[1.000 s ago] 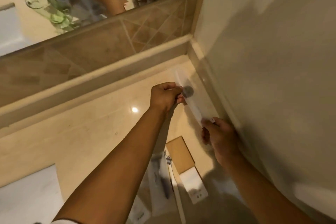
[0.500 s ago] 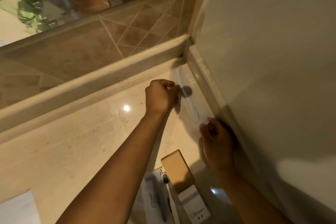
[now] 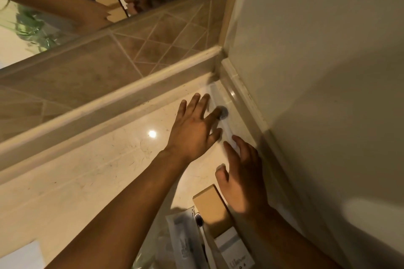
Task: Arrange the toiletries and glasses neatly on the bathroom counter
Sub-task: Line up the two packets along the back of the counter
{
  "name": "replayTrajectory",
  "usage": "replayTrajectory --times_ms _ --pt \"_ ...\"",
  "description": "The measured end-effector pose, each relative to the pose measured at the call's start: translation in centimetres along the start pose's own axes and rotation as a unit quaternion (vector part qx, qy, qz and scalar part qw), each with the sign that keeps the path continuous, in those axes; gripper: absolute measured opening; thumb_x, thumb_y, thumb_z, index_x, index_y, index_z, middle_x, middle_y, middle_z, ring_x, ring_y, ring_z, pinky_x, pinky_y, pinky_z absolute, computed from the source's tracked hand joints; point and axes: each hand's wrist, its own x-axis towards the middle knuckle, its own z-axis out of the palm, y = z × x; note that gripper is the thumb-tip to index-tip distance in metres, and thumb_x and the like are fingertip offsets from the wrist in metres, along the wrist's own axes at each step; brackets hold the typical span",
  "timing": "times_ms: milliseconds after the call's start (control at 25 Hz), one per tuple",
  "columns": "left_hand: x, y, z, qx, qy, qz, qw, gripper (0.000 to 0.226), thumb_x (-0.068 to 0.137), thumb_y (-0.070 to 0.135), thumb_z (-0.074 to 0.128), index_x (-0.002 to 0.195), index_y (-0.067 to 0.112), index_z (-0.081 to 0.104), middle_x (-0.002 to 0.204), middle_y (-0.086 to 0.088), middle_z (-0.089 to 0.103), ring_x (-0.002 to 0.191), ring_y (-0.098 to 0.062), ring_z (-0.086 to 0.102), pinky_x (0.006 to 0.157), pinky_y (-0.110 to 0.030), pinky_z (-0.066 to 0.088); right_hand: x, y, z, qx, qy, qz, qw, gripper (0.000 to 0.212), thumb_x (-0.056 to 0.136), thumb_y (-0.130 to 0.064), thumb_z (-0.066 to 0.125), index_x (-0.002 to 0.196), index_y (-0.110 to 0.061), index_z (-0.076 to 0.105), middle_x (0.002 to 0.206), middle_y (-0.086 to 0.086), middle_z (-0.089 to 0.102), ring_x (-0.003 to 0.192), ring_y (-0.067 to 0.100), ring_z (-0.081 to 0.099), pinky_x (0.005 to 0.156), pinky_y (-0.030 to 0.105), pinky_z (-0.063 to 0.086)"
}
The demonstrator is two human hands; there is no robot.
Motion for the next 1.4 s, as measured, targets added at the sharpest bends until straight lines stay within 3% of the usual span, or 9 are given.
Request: replayTrajectory --times_ms 200,360,720,920,1040,1120,1240,1400 --pt "0.5 0.1 0.7 0.002 0.003 -0.015 1.000 0.073 0.092 0.063 0.041 0.156 0.032 0.025 0.167 -0.013 0.012 0.155 -0.033 0.002 0.125 -0.055 0.001 0.8 -0.3 -0.1 -0.004 -0.013 0.020 1.000 0.059 0.084 -0.024 0.069 0.140 -0.017 0.051 0.153 0.008 0.043 0.139 0.026 0.042 0.107 0.038 0.042" --pt "0.7 0.3 1.3 0.018 0.020 -0.024 0.999 0.078 0.089 0.069 0.038 0.157 0.034 0.021 0.168 -0.012 0.011 0.155 -0.034 -0.001 0.124 -0.057 -0.002 1.0 -0.4 -0.6 0.006 -0.035 0.037 0.999 0.071 0.087 -0.026 0.068 0.150 -0.016 0.038 0.160 0.006 0.035 0.146 0.024 0.033 0.114 0.030 0.025" --pt "1.6 0.5 1.3 0.023 0.028 -0.023 0.999 0.077 0.088 0.073 0.034 0.155 0.035 0.025 0.167 -0.012 0.015 0.154 -0.038 0.003 0.121 -0.065 -0.002 1.2 -0.3 -0.4 0.025 -0.043 0.045 0.998 0.078 0.088 -0.031 0.068 0.154 -0.018 0.030 0.163 0.007 0.026 0.150 0.027 0.027 0.117 0.045 0.037" --pt "1.8 0.4 1.1 -0.005 0.022 -0.022 1.000 0.082 0.086 0.071 0.040 0.156 0.033 0.021 0.168 -0.013 0.011 0.155 -0.038 0.002 0.121 -0.065 -0.001 1.2 -0.3 -0.6 0.034 -0.049 0.040 0.997 0.078 0.088 -0.029 0.069 0.154 -0.020 0.029 0.164 0.007 0.024 0.151 0.027 0.023 0.116 0.047 0.039" --pt "0.9 0.4 0.4 -0.043 0.033 -0.026 0.998 0.081 0.089 0.062 0.047 0.156 0.025 0.022 0.166 -0.016 0.014 0.154 -0.037 0.008 0.123 -0.060 0.007 0.4 -0.2 -1.6 0.059 -0.041 0.024 0.997 0.072 0.087 -0.025 0.069 0.150 -0.021 0.035 0.162 0.006 0.025 0.150 0.025 0.025 0.115 0.039 0.038" --pt "-1.2 0.3 -0.4 -0.057 0.075 -0.043 0.995 0.067 0.092 0.046 0.053 0.149 0.013 0.040 0.156 -0.020 0.036 0.146 -0.038 0.030 0.119 -0.056 0.025 -1.0 0.4 -2.1 0.078 -0.024 -0.016 0.997 0.059 0.087 -0.020 0.067 0.142 -0.017 0.046 0.155 0.009 0.037 0.142 0.025 0.036 0.108 0.032 0.041" --pt "-6.8 1.0 -0.7 -0.121 0.165 -0.114 0.972 0.036 0.090 0.024 0.058 0.120 0.004 0.064 0.122 -0.019 0.062 0.113 -0.036 0.056 0.097 -0.041 0.045 -3.5 1.0 -2.1 0.110 -0.010 -0.064 0.992 0.037 0.084 -0.011 0.065 0.122 -0.011 0.061 0.125 0.011 0.057 0.112 0.026 0.057 0.089 0.038 0.054" --pt "-17.0 4.8 -0.2 -0.232 0.209 -0.291 0.904 0.013 0.093 0.010 0.059 0.102 0.008 0.068 0.099 -0.011 0.065 0.089 -0.024 0.061 0.075 -0.017 0.033 -8.0 -0.7 -1.7 0.135 -0.105 -0.144 0.975 0.022 0.085 -0.005 0.061 0.106 -0.011 0.067 0.102 0.008 0.062 0.080 0.023 0.062 0.070 0.039 0.053"
